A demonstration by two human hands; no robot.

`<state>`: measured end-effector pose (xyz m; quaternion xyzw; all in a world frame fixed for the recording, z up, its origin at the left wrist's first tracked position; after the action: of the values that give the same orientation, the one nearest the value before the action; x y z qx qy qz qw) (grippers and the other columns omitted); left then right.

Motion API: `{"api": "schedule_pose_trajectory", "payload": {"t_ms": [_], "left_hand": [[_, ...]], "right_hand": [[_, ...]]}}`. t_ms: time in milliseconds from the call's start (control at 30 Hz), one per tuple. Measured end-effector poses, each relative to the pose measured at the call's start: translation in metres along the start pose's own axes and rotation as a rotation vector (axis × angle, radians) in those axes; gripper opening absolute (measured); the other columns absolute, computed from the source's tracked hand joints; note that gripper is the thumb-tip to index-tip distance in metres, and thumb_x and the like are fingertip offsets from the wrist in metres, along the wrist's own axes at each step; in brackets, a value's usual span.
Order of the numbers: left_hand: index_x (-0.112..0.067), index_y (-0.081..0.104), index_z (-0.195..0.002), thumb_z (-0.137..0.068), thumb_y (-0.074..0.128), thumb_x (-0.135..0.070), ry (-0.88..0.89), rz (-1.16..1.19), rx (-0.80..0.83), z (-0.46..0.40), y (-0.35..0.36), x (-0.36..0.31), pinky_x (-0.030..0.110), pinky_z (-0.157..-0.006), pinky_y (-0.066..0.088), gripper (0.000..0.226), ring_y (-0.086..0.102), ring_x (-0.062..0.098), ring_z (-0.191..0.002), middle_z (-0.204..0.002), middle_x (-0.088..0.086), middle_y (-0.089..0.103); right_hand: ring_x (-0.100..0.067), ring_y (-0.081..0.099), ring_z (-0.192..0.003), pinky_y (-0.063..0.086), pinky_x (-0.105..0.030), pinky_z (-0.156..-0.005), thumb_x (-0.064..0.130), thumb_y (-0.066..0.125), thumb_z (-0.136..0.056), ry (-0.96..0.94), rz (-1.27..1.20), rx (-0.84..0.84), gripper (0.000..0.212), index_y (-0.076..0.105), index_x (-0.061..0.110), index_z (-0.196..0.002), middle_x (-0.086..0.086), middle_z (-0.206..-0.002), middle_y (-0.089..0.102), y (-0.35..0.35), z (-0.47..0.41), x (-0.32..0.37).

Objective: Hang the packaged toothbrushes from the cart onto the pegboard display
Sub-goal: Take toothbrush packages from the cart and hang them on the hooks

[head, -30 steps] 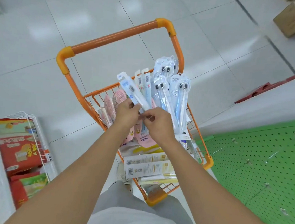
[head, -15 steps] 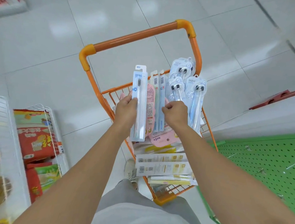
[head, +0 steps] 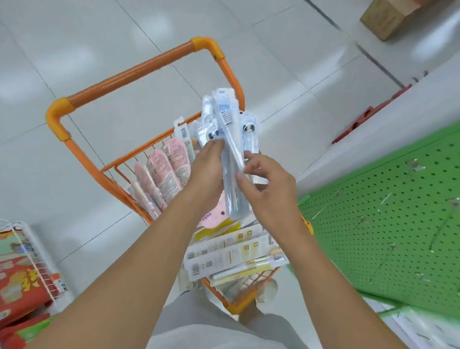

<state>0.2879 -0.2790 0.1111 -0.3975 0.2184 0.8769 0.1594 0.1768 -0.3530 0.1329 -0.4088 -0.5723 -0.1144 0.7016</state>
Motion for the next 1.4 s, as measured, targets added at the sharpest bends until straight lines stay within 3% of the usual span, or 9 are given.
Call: {"api": "schedule_pose_trajectory", "payload": {"t_ms": [133, 233, 467, 567, 667, 767, 867, 1033, 1400], "left_hand": [[-0.010, 0.072, -0.111, -0.089, 0.052, -0.065, -0.083, 0.169, 0.197, 0.023, 0.040, 0.004, 0.060, -0.098, 0.051, 0.062, 0.068, 0.036, -0.111, -0.119, 0.020, 0.070], [-0.002, 0.068, -0.121, -0.088, 0.044, -0.070, -0.045, 0.103, 0.251, 0.038, 0.070, 0.010, 0.058, -0.102, 0.050, 0.079, 0.069, 0.029, -0.108, -0.123, 0.017, 0.069], [-0.014, 0.069, -0.116, -0.104, 0.049, -0.039, 0.231, -0.220, 0.194, 0.102, 0.148, 0.026, 0.023, -0.066, 0.057, 0.034, 0.072, 0.012, -0.090, -0.101, 0.003, 0.075], [-0.012, 0.067, -0.117, -0.099, 0.061, -0.021, 0.257, -0.144, 0.281, 0.132, 0.186, 0.036, 0.036, -0.075, 0.061, 0.021, 0.073, 0.023, -0.093, -0.105, 0.009, 0.075], [-0.016, 0.070, -0.113, -0.092, 0.069, -0.011, 0.305, -0.170, 0.370, 0.154, 0.217, 0.047, 0.044, -0.082, 0.061, 0.022, 0.073, 0.031, -0.098, -0.108, 0.011, 0.076], [-0.018, 0.072, -0.108, -0.087, 0.072, -0.012, 0.380, -0.235, 0.420, 0.176, 0.246, 0.054, 0.039, -0.079, 0.060, 0.021, 0.074, 0.027, -0.094, -0.104, 0.009, 0.077], [-0.021, 0.073, -0.103, -0.085, 0.070, -0.022, 0.425, -0.255, 0.490, 0.192, 0.272, 0.057, 0.029, -0.070, 0.058, 0.018, 0.074, 0.018, -0.085, -0.096, 0.004, 0.078], [-0.024, 0.073, -0.097, -0.085, 0.067, -0.033, 0.493, -0.303, 0.517, 0.204, 0.302, 0.058, 0.022, -0.066, 0.055, 0.017, 0.072, 0.010, -0.077, -0.086, -0.005, 0.077], [-0.021, 0.070, -0.103, -0.101, 0.055, -0.024, 0.396, -0.412, 0.537, 0.194, 0.313, 0.073, 0.019, -0.064, 0.054, 0.015, 0.071, 0.007, -0.074, -0.083, -0.008, 0.077]], "right_hand": [[0.001, 0.063, -0.114, 0.061, -0.030, -0.074, 0.010, 0.082, -0.081, -0.002, -0.110, -0.113, 0.010, 0.072, 0.010, -0.081, 0.007, -0.110, 0.070, -0.039, 0.013, -0.001], [0.000, 0.065, -0.107, 0.060, -0.031, -0.075, 0.010, 0.086, -0.077, 0.059, -0.166, -0.179, 0.012, 0.075, 0.011, -0.081, 0.009, -0.110, 0.071, -0.072, 0.025, -0.005], [-0.014, 0.071, -0.079, 0.054, -0.025, -0.068, 0.010, 0.089, -0.072, 0.101, -0.277, -0.236, 0.049, 0.060, 0.027, -0.108, 0.002, -0.090, 0.074, -0.169, 0.067, -0.017], [-0.021, 0.072, -0.080, 0.059, -0.038, -0.074, 0.003, 0.083, -0.077, 0.090, -0.365, -0.219, 0.046, 0.064, 0.026, -0.113, -0.001, -0.090, 0.076, -0.210, 0.091, -0.024], [-0.028, 0.069, -0.081, 0.056, -0.050, -0.078, 0.018, 0.076, -0.087, 0.064, -0.385, -0.224, 0.015, 0.071, 0.023, -0.100, -0.001, -0.092, 0.075, -0.250, 0.107, -0.032], [-0.020, 0.056, -0.076, 0.052, -0.050, -0.073, 0.028, 0.069, -0.093, 0.024, -0.424, -0.281, 0.017, 0.069, 0.010, -0.095, -0.021, -0.088, 0.066, -0.288, 0.118, -0.034], [-0.011, 0.058, -0.074, 0.049, -0.033, -0.069, 0.013, 0.067, -0.096, -0.051, -0.482, -0.342, 0.006, 0.070, 0.013, -0.092, 0.000, -0.079, 0.069, -0.319, 0.132, -0.028], [-0.003, 0.060, -0.071, 0.049, -0.017, -0.067, -0.001, 0.062, -0.097, -0.138, -0.572, -0.540, 0.013, 0.068, 0.010, -0.096, 0.006, -0.081, 0.070, -0.344, 0.146, -0.022], [-0.015, 0.046, -0.070, 0.041, -0.022, -0.064, 0.007, 0.063, -0.098, -0.013, -0.553, -0.775, 0.007, 0.066, 0.003, -0.092, -0.008, -0.077, 0.057, -0.354, 0.149, -0.051]]}}
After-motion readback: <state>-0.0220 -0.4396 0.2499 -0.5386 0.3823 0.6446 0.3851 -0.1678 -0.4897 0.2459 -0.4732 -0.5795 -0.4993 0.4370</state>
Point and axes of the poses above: each hand's wrist, its own z-axis away from the middle knuckle, its own y-axis out of the palm, x = y × z, the point moved 4 cm from there along -z, towards the middle knuckle
